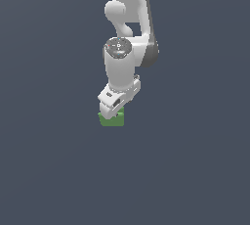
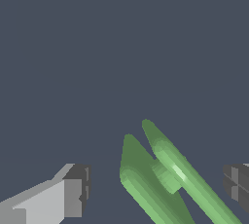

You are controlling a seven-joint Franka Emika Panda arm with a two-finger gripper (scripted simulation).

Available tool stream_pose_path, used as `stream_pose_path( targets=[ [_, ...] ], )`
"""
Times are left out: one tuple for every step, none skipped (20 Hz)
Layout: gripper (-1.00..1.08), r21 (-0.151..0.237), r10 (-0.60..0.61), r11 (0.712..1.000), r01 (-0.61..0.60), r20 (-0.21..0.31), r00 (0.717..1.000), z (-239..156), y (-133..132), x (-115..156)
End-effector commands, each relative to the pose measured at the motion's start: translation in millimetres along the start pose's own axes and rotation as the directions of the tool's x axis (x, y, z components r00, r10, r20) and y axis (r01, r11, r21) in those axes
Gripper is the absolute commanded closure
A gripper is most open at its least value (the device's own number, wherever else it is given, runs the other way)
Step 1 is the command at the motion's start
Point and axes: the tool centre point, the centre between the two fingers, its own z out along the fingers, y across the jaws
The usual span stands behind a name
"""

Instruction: Pick up the object and move it to a goal position.

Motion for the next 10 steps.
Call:
stream_pose_path(
  targets=[
    [-0.92, -0.004, -0.062, 0.998, 0.062, -0.001, 0.998, 0, 3, -4],
    [-0.92, -0.005, -0.086, 0.996, 0.086, -0.001, 0.996, 1, 4, -5],
    [-0.92, -0.006, -0.11, 0.994, 0.11, -0.001, 0.994, 1, 5, -7],
    [-0.92, -0.008, -0.134, 0.991, 0.134, -0.001, 0.991, 1, 6, -8],
    [-0.92, -0.009, -0.158, 0.987, 0.158, -0.001, 0.988, 1, 7, -10],
    [-0.92, -0.011, -0.181, 0.983, 0.181, -0.001, 0.983, 1, 8, -11],
    [-0.92, -0.012, -0.205, 0.979, 0.205, 0.0, 0.979, 1, 9, -13],
    [-0.92, -0.014, -0.229, 0.973, 0.229, 0.0, 0.974, 1, 10, -15],
    [-0.92, -0.015, -0.252, 0.968, 0.252, 0.0, 0.968, 1, 12, -16],
    [-0.92, -0.016, -0.275, 0.961, 0.275, 0.001, 0.961, 2, 13, -18]
  ],
)
